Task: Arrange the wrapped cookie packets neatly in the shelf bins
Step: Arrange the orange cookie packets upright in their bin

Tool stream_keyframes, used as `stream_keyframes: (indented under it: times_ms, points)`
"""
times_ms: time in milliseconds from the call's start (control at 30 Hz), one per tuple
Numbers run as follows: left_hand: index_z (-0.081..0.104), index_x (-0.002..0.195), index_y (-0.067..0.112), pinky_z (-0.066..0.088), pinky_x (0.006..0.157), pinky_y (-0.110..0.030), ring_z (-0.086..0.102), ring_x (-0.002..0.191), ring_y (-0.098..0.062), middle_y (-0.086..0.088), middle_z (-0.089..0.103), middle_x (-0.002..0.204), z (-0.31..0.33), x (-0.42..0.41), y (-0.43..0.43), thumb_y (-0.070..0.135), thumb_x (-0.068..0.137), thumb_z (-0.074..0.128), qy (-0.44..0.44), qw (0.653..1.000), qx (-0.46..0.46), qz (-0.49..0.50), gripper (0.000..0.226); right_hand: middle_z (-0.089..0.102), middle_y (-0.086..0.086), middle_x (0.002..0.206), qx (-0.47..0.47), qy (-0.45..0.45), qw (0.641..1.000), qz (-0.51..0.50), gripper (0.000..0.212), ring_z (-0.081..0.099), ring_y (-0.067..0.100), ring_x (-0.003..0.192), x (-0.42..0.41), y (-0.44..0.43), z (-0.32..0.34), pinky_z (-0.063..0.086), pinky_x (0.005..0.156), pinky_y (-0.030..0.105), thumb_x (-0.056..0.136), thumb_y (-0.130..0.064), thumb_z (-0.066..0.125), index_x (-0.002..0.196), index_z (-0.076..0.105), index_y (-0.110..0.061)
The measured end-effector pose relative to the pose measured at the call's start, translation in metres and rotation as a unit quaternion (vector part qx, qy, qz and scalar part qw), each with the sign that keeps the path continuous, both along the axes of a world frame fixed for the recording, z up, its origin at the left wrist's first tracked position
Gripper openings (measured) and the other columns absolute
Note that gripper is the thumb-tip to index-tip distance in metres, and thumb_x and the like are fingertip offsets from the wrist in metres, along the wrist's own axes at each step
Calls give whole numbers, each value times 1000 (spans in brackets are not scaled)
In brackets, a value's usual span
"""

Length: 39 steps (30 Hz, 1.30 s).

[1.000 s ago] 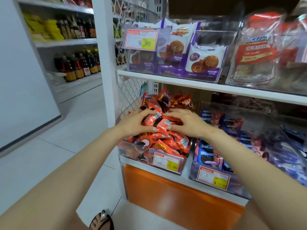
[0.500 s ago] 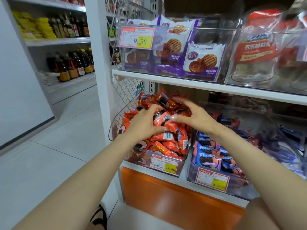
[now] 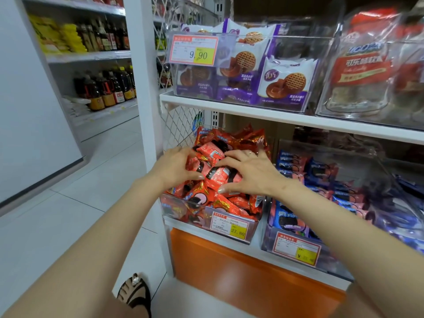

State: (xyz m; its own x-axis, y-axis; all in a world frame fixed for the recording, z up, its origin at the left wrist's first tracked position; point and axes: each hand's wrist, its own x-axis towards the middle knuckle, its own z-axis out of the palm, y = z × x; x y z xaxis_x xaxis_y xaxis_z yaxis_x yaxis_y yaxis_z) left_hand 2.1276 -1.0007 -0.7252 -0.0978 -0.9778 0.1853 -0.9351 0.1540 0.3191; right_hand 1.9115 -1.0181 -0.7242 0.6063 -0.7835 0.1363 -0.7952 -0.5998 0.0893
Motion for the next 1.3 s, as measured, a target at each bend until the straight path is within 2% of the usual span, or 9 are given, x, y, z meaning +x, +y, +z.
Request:
stream_keyframes:
  times_ms: [133, 300, 500, 767, 867, 967, 1067, 1200, 1300]
  points:
    - [45, 133, 19, 30, 106, -38, 36, 126, -29, -12, 43, 134, -6, 4, 4, 53, 71, 71, -72, 994, 85, -1, 75, 38, -8, 143, -28, -4, 999, 16, 69, 44, 20, 127, 11, 5, -7, 0, 113, 60, 76, -75, 44, 127, 43, -30]
    - [49, 132, 21, 24, 110, -35, 26, 131, -31, -14, 35, 136, -10, 9, 10, 39, 76, 73, -37, 998, 38, 23, 64, 50, -5, 131, -34, -35, 999, -22, 61, 51, 19, 119, -1, -3, -4, 24, 111, 46, 79, -63, 56, 124, 44, -24]
    - [49, 129, 13, 38, 97, -31, 51, 108, -33, -15, 30, 127, -12, 2, 19, 18, 80, 69, -13, 997, 24, 74, 53, 43, 1, 132, -26, -88, 996, -6, 63, 39, 20, 121, -7, -9, -7, 32, 98, 34, 73, -65, 62, 121, 54, -25]
    - [59, 110, 16, 26, 77, -1, 40, 96, -9, 0, 37, 111, 30, -33, 24, 18, 75, 76, 214, 969, -123, -4, 39, 52, -11, 130, 98, -372, 923, 6, 66, 45, 10, 123, -10, 12, 12, 37, 104, 31, 74, -44, 74, 132, 44, -35]
    - [56, 112, 16, 37, 79, -12, 52, 92, -9, -5, 51, 118, 26, -63, 16, 20, 74, 77, 300, 948, -89, -54, 44, 55, -14, 121, 132, -407, 903, 23, 67, 52, 2, 112, -4, 21, 14, 36, 91, 6, 76, -30, 77, 134, 43, -29]
    - [49, 121, 14, 43, 73, -10, 57, 91, -4, 0, 54, 121, 28, -66, 9, 25, 79, 73, 372, 924, -65, -66, 50, 57, -7, 114, 44, -442, 895, -34, 52, 55, 9, 103, -13, 16, 18, 33, 80, 3, 82, -14, 71, 130, 51, -14]
    - [52, 118, 11, 43, 77, -21, 55, 100, -13, -2, 53, 117, 18, -46, -3, 27, 83, 69, 268, 959, -98, 1, 42, 62, 11, 119, -52, -459, 880, -106, 44, 57, 24, 105, -31, -1, 26, 30, 81, 7, 87, -11, 65, 130, 53, -5]
    - [53, 117, 12, 40, 88, -35, 50, 113, -26, -9, 50, 120, -2, -29, -6, 34, 84, 66, 66, 994, -42, 78, 41, 51, 4, 139, 136, -329, 931, -77, 41, 45, 19, 129, -41, -19, 14, 27, 93, 10, 96, -31, 50, 135, 50, -21]
    - [43, 129, 13, 40, 93, -39, 45, 121, -30, -13, 48, 129, -8, -26, -9, 50, 83, 62, -23, 994, -21, 101, 63, 39, -4, 148, 104, -333, 935, -67, 45, 32, 13, 138, -44, -21, 8, 20, 105, 16, 93, -39, 51, 136, 49, -26]
